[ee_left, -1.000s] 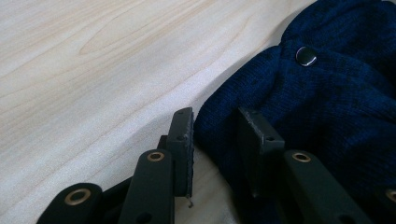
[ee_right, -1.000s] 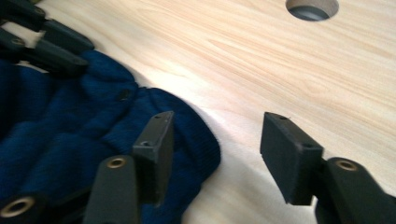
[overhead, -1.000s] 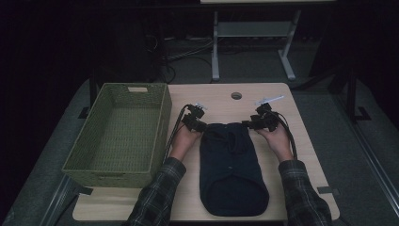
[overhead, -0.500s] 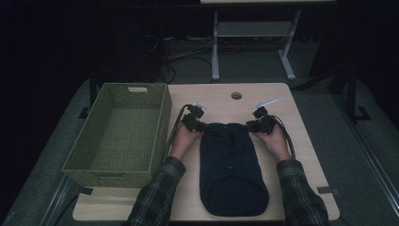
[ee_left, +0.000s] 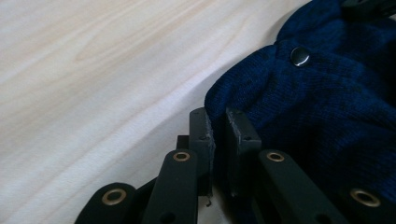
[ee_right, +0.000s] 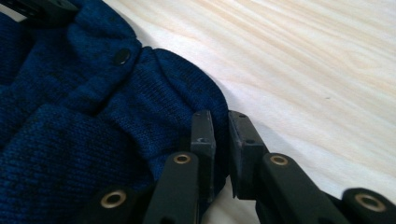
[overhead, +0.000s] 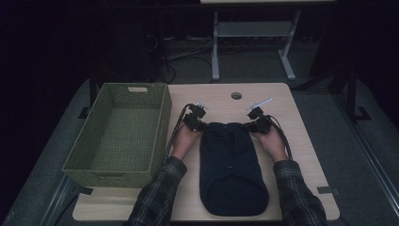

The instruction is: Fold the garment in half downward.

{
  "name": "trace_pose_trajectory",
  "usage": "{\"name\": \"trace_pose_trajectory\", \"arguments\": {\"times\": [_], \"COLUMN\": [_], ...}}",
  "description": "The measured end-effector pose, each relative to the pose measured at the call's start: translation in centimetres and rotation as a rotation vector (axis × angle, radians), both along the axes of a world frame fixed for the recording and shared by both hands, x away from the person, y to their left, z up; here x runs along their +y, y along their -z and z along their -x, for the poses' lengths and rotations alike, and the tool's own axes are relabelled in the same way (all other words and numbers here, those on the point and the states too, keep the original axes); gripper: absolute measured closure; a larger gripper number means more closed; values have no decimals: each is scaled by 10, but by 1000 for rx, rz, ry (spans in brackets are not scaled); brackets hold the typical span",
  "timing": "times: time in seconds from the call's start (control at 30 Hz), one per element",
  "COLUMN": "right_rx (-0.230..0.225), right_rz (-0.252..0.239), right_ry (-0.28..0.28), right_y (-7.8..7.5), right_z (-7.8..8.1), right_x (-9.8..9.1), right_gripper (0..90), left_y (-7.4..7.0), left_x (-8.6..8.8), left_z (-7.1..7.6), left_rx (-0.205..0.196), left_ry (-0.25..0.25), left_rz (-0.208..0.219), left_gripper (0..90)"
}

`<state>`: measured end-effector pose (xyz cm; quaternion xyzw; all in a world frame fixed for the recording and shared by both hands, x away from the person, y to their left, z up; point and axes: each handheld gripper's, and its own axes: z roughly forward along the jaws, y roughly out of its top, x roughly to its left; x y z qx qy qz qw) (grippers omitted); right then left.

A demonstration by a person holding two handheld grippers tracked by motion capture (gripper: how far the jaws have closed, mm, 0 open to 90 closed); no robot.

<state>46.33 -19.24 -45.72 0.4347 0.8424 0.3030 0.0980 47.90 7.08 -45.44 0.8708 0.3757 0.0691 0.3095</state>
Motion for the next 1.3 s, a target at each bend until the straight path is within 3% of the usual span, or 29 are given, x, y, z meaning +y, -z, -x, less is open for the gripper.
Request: {"name": "trace_pose_trajectory", "arguments": {"times": [0.23, 0.43, 0.6, 0.8, 1.0, 1.3], "right_rx": [-11, -27, -61, -113, -170, -237], "right_rz": [5, -37, -66, -63, -69, -72], "right_ry": [36, 49, 61, 50, 37, 24], "right_y": [-5, -14, -28, -53, -74, -95], "right_z": [0, 3, 7, 9, 11, 18], "right_x": [-6, -13, -20, -20, -17, -15], "right_gripper": [827, 827, 826, 826, 826, 823], "left_y": [-5, -15, -32, -50, -67, -89], "left_x": [-7, -9, -7, -1, 6, 11], "left_z": [-4, -4, -3, 0, 2, 12], "left_rx": [-40, -88, -122, -165, -207, -277], "left_ry": [-2, 7, 2, -8, -8, 1], "left_rz": [-29, -15, 55, 112, 140, 175], "left_gripper": [827, 827, 827, 826, 826, 825]}}
